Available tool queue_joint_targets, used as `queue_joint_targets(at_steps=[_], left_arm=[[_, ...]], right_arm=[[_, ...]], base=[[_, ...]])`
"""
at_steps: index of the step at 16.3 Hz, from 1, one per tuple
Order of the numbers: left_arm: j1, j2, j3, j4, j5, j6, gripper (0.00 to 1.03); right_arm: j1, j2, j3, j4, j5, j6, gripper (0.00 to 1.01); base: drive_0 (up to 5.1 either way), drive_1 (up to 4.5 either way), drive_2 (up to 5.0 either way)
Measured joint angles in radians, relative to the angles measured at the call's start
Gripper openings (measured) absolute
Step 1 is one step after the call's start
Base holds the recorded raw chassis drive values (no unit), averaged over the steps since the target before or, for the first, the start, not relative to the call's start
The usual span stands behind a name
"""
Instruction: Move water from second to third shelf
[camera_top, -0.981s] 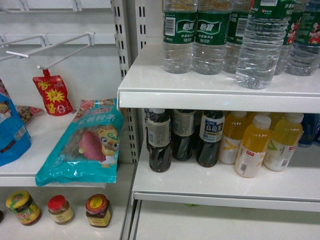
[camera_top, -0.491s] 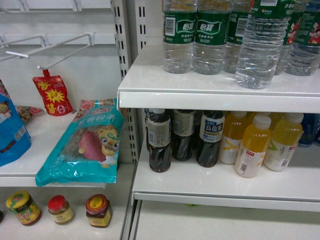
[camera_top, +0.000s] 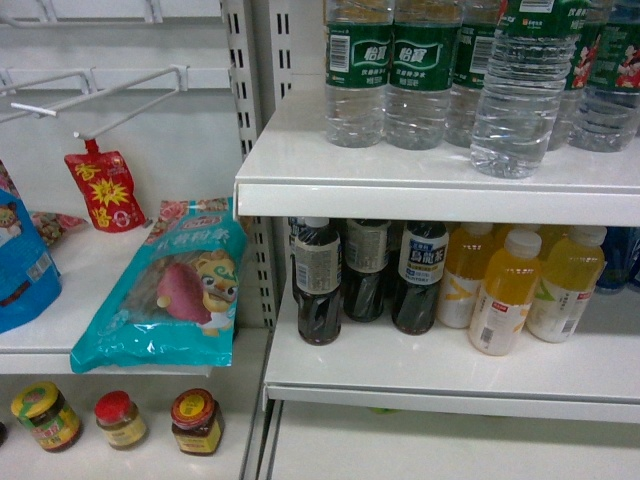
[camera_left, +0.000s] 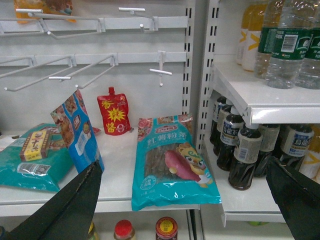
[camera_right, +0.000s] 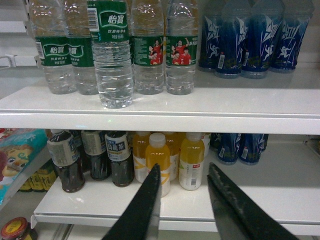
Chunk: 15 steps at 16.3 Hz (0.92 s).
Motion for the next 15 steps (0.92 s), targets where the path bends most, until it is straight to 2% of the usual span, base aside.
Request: queue_joint_targets(at_steps=[6,15], left_arm=[[0.000,0.000,0.000,0.000,0.000,0.000,0.98],[0.000,0.000,0.000,0.000,0.000,0.000,0.98]], right_arm=[[0.000,0.000,0.000,0.000,0.000,0.000,0.96],[0.000,0.000,0.000,0.000,0.000,0.000,0.98]], base=[[0.0,0.00,0.0],[0.0,0.00,0.0]])
